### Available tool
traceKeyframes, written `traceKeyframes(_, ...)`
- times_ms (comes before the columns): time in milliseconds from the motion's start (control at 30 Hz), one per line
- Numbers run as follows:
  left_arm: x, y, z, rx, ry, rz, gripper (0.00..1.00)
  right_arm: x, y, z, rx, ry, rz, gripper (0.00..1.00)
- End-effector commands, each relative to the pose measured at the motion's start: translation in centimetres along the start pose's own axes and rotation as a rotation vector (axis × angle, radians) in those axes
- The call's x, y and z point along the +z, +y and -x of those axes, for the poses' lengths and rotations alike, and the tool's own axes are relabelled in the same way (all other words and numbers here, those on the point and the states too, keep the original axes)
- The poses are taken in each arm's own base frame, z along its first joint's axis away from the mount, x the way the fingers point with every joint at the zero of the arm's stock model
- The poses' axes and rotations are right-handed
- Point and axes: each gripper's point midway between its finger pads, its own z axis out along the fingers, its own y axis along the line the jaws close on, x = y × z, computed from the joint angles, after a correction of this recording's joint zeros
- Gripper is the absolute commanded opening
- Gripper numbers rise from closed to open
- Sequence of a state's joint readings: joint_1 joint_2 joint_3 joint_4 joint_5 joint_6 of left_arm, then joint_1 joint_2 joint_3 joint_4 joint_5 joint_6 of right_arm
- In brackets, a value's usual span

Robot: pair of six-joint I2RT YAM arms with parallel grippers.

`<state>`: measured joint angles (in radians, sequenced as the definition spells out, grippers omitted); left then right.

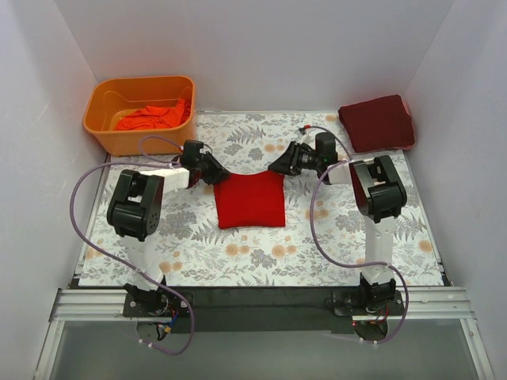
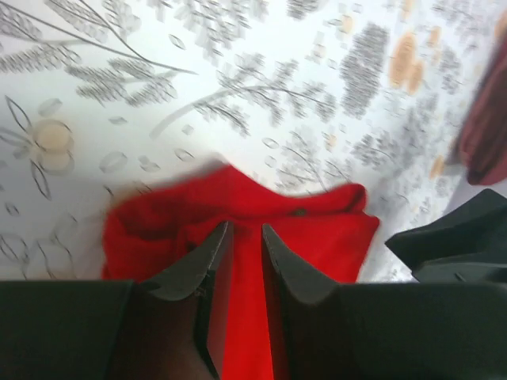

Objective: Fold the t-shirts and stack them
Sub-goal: Fold the tshirt, then neatly place the folded tshirt to the corner

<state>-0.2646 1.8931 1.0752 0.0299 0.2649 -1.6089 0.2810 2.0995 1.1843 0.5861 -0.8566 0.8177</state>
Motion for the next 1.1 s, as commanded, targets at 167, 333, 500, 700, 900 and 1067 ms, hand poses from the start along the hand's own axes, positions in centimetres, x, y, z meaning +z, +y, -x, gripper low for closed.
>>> traceKeyframes(167,2.3,3.8,1.7,-0.023,-0.028,0.093,0.19,0.2,-7.1,-0.5,0.111,-0.046,-0.128,0.42)
traceKeyframes(333,-0.2,2.8,1.5,0.040,-0.017,0.071,0.25,-2.9,-4.3,2.1,0.037,-0.108,-0.103,0.42)
traceKeyframes(500,-5.6,-0.9,2.4,0.151,-0.090,0.029,0.43,-5.9,-1.4,1.7,-0.029,-0.101,-0.134,0.44)
traceKeyframes(700,-11.4,-3.7,0.7,0.399,-0.171,0.078,0.60,-11.4,-3.2,-2.0,-0.141,-0.025,-0.487,0.53)
traceKeyframes(900,-12.5,-5.9,-8.1,0.671,-0.103,0.105,0.65,-17.2,-3.6,-6.4,-0.191,0.023,-0.724,0.78)
traceKeyframes(1067,-9.7,-6.2,-14.0,0.846,-0.034,0.155,0.61,-20.6,-3.0,-7.3,-0.208,-0.041,-0.810,0.94)
